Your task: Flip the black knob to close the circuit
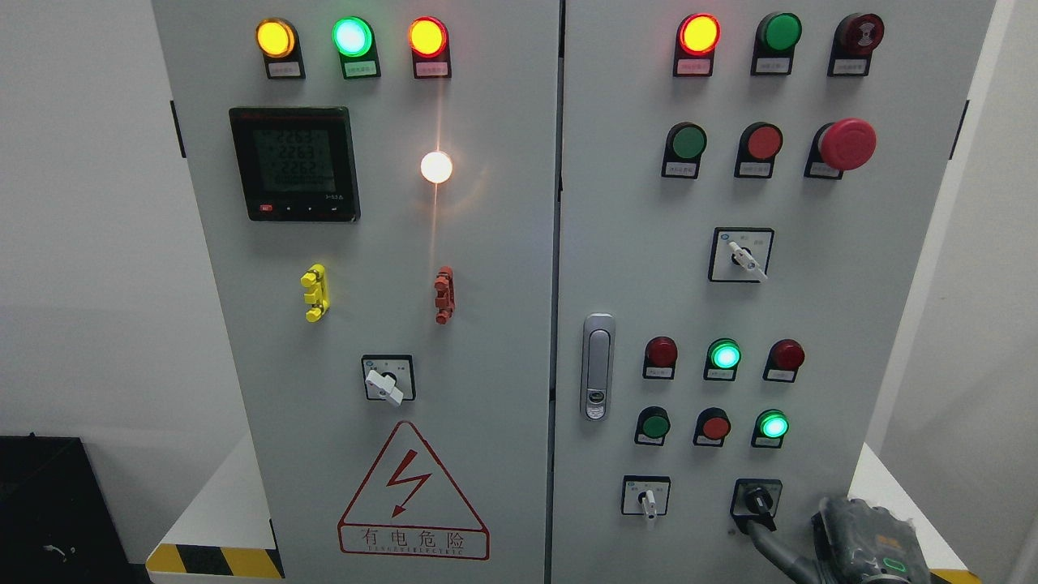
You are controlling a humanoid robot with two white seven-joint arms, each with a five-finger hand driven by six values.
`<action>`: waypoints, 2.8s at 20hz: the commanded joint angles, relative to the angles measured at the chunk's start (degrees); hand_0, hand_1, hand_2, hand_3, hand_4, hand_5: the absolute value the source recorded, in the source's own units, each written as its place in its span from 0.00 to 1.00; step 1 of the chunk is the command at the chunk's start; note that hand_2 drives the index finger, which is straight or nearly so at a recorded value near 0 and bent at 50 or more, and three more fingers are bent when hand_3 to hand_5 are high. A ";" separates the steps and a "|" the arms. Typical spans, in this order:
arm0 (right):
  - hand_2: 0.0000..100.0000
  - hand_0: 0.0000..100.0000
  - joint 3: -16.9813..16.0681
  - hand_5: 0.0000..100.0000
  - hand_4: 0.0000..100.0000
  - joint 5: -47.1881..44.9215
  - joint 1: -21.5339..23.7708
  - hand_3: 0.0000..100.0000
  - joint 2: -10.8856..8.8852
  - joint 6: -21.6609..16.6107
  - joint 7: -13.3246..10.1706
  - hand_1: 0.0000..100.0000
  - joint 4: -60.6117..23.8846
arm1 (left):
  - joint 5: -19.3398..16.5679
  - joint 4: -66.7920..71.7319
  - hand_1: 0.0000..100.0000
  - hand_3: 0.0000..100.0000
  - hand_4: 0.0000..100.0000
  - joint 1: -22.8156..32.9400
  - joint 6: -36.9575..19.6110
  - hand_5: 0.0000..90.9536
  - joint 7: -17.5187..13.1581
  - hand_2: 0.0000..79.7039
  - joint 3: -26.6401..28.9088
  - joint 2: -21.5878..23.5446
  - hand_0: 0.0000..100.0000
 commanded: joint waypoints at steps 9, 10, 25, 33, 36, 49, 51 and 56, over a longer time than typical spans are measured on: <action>0.88 0.00 -1.38 0.94 0.92 -0.11 -0.02 1.00 0.42 -0.08 0.05 0.00 -0.74 | 0.00 0.00 0.56 0.00 0.00 0.00 0.00 0.00 0.04 0.00 0.00 0.00 0.12; 0.88 0.00 -1.38 0.94 0.92 -0.11 -0.02 1.00 0.42 -0.08 0.14 0.00 -0.91 | 0.00 0.00 0.56 0.00 0.00 0.00 0.00 0.00 0.04 0.00 0.00 0.00 0.12; 0.87 0.00 1.25 0.94 0.92 -0.29 0.50 1.00 1.57 0.27 -0.22 0.00 -1.88 | 0.00 0.00 0.56 0.00 0.00 0.00 0.00 0.00 0.04 0.00 0.00 0.00 0.12; 0.87 0.00 5.30 0.93 0.92 -3.71 2.79 1.00 3.67 0.45 -0.22 0.00 -3.90 | 0.00 0.00 0.56 0.00 0.00 0.00 0.00 0.00 0.04 0.00 0.00 0.00 0.12; 0.87 0.00 5.30 0.93 0.92 -3.98 4.45 1.00 3.94 0.45 -0.22 0.00 -5.56 | 0.00 0.00 0.56 0.00 0.00 0.00 0.00 0.00 0.04 0.00 0.00 0.00 0.12; 0.55 0.00 4.33 0.67 0.77 -18.01 19.04 0.84 6.75 0.45 -5.65 0.04 -21.12 | 0.00 0.00 0.56 0.00 0.00 0.00 0.00 0.00 0.04 0.00 0.00 0.00 0.12; 0.46 0.00 4.33 0.58 0.69 -25.21 20.54 0.73 7.19 0.36 -9.51 0.04 -21.31 | 0.00 0.00 0.56 0.00 0.00 0.00 0.00 0.00 0.04 0.00 0.00 0.00 0.12; 0.21 0.00 4.33 0.39 0.42 -54.54 27.82 0.41 6.93 -4.71 -17.78 0.04 -21.31 | 0.00 0.00 0.56 0.00 0.00 0.00 0.00 0.00 0.04 0.00 0.00 0.00 0.12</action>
